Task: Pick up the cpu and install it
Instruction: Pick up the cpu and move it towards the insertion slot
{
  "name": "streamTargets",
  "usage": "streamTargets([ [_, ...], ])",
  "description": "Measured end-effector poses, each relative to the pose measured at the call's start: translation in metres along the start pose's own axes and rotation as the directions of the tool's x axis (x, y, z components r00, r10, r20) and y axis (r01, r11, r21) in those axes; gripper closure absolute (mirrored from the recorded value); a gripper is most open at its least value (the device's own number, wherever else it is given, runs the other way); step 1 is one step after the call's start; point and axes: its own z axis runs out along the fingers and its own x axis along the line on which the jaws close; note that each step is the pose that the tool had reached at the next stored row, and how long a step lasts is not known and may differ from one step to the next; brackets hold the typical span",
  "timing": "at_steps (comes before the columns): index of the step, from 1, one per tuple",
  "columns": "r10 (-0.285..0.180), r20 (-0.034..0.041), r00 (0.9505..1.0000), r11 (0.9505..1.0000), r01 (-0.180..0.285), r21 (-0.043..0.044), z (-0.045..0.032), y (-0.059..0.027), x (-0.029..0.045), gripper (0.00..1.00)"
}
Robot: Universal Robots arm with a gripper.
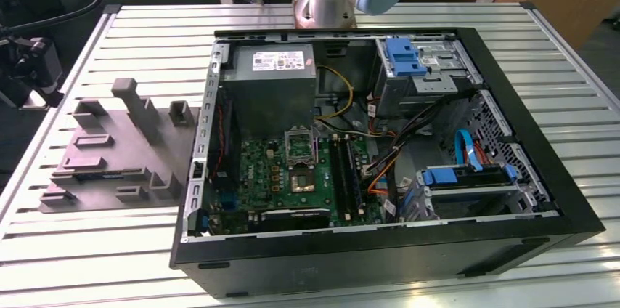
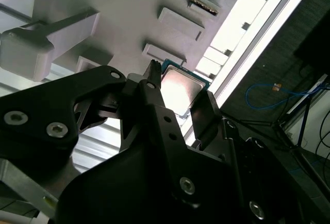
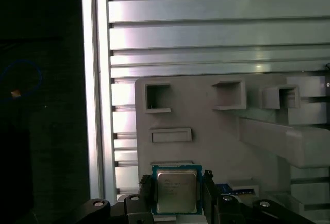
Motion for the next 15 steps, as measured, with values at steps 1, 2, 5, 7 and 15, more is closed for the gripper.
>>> streamTargets([
  [1, 0.000, 0.0000, 1.0000, 1.0000, 0.000, 0.0000, -0.0004, 0.0000, 0.0000, 0.53],
  [2, 0.000, 0.0001, 1.0000, 1.0000, 0.000, 0.0000, -0.0008, 0.0002, 0.0000, 0.53],
  [5, 0.000, 0.0000, 1.0000, 1.0000, 0.000, 0.0001, -0.0023, 0.0003, 0.0000, 0.53],
  [7, 0.000, -0.0001, 1.0000, 1.0000, 0.000, 0.0001, -0.0035, 0.0004, -0.0001, 0.53],
  [15, 0.000, 0.0001, 1.0000, 1.0000, 0.000, 0.0003, -0.0081, 0.0006, -0.0002, 0.53],
])
